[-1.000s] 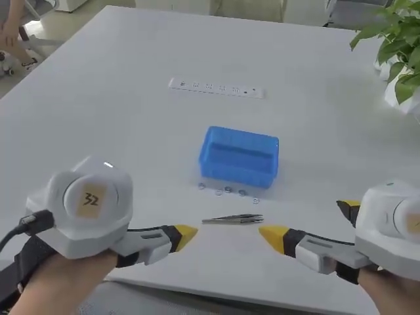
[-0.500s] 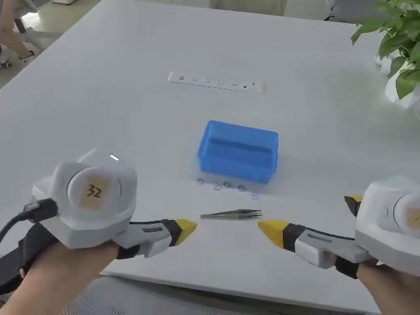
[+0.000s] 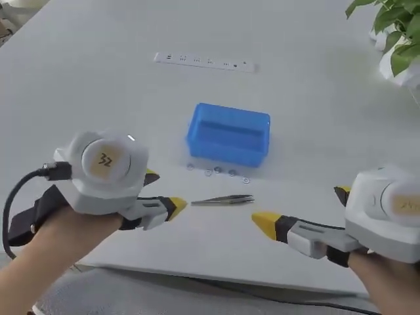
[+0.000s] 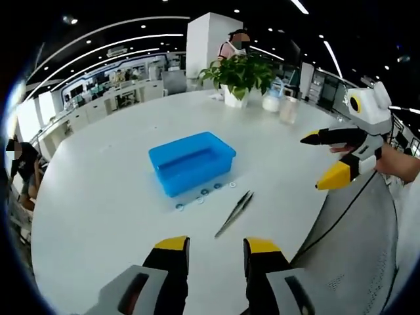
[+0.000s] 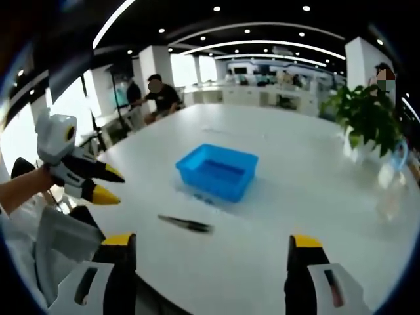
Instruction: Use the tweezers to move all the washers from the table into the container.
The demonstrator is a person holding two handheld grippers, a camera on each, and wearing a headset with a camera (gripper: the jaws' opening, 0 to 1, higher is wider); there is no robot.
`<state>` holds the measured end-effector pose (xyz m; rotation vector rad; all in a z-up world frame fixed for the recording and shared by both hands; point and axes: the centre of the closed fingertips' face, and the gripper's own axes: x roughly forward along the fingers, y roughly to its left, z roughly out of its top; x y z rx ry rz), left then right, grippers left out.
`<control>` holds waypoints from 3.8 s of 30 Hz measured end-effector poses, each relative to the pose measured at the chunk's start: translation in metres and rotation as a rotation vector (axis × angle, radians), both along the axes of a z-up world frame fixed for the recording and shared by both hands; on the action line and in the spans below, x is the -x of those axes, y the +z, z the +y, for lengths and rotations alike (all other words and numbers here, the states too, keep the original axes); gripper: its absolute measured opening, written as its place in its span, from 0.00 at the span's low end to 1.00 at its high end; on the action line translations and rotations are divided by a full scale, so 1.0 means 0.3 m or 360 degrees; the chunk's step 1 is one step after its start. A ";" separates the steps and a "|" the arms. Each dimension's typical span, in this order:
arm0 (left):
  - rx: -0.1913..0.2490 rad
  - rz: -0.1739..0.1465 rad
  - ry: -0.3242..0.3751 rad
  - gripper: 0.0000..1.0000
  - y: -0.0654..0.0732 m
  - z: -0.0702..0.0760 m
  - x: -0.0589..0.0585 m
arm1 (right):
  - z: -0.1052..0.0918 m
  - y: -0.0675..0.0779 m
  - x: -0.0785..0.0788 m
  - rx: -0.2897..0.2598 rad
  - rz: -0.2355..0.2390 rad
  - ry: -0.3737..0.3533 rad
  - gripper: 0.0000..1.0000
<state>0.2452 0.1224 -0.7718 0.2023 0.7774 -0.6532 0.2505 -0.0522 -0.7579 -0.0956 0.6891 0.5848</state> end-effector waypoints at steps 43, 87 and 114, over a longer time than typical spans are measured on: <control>-0.0245 0.0029 -0.0685 0.00 -0.226 -0.139 -0.074 | 0.085 -0.099 0.026 0.0068 0.0155 0.0184 0.88; -0.0284 -0.0227 -0.0852 0.00 0.120 -0.119 -0.140 | 0.554 -0.140 -0.148 -0.0019 0.0075 0.1067 0.08; -0.0335 -0.0212 -0.0867 0.00 0.063 -0.055 -0.284 | 0.600 -0.191 -0.291 -0.0034 0.0088 0.1066 0.08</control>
